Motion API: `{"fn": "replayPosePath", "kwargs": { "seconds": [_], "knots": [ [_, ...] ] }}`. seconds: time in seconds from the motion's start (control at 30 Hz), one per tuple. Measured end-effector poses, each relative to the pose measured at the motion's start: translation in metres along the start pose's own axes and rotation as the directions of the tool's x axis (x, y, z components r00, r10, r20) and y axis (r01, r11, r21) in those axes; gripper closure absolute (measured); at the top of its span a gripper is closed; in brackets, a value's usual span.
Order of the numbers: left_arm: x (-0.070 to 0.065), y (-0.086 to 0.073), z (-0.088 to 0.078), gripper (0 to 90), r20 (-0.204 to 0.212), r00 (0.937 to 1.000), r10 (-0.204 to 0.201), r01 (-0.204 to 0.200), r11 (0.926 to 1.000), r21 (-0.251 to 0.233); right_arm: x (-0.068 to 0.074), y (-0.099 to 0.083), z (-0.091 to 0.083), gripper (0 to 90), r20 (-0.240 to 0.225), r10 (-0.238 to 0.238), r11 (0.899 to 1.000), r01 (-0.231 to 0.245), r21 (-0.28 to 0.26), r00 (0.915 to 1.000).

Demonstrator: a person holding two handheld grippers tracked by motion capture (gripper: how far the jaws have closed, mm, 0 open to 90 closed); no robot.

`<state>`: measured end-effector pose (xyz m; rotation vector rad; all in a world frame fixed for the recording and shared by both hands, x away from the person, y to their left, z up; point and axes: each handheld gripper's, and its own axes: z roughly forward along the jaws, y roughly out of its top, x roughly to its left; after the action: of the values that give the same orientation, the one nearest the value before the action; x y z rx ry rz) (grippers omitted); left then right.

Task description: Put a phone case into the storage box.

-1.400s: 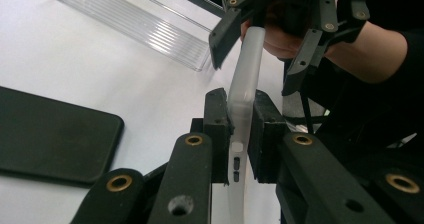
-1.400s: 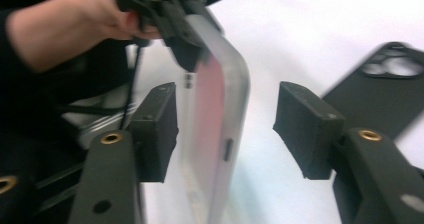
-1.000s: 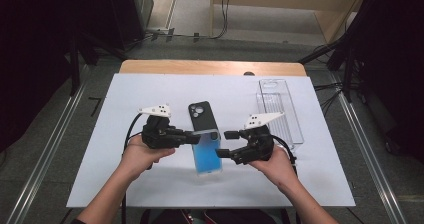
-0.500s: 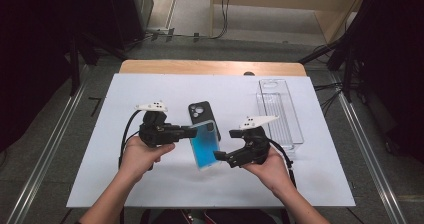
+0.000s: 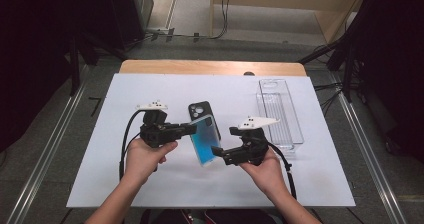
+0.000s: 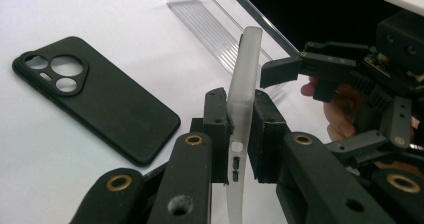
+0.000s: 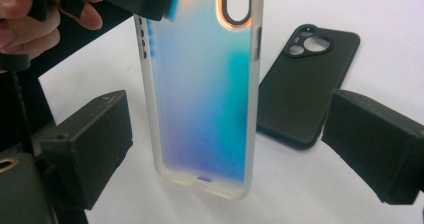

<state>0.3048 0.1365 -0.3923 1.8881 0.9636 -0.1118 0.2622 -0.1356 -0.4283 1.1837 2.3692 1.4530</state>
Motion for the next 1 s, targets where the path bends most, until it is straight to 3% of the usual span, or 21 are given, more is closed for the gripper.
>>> {"fn": "replayPosePath", "kwargs": {
  "seconds": [0.2, 0.47, 0.67, 1.0],
  "knots": [
    [-0.001, -0.002, 0.005, 80.9, -0.013, 0.9993, -0.035, 0.035, 0.9993, 0.008, 0.005, 0.001, 0.004, 4.1, 0.055, 0.003, 1.0, -0.003, 0.002, 0.9985],
    [-0.004, -0.002, 0.009, 81.0, -0.041, 0.9983, -0.042, 0.042, 0.999, 0.011, 0.011, 0.001, 0.013, 4.1, 0.115, 0.012, 0.999, -0.016, 0.028, 0.9933],
    [-0.009, -0.003, 0.013, 81.0, -0.066, 0.9971, -0.038, 0.039, 0.9991, 0.016, 0.015, 0.002, 0.019, 4.1, 0.123, 0.023, 0.999, -0.027, 0.029, 0.9922],
    [-0.013, -0.006, 0.021, 81.0, -0.056, 0.9968, -0.056, 0.058, 0.998, 0.025, 0.018, 0.005, 0.026, 4.1, 0.151, 0.042, 0.998, -0.048, 0.031, 0.9876]
  ]
}}
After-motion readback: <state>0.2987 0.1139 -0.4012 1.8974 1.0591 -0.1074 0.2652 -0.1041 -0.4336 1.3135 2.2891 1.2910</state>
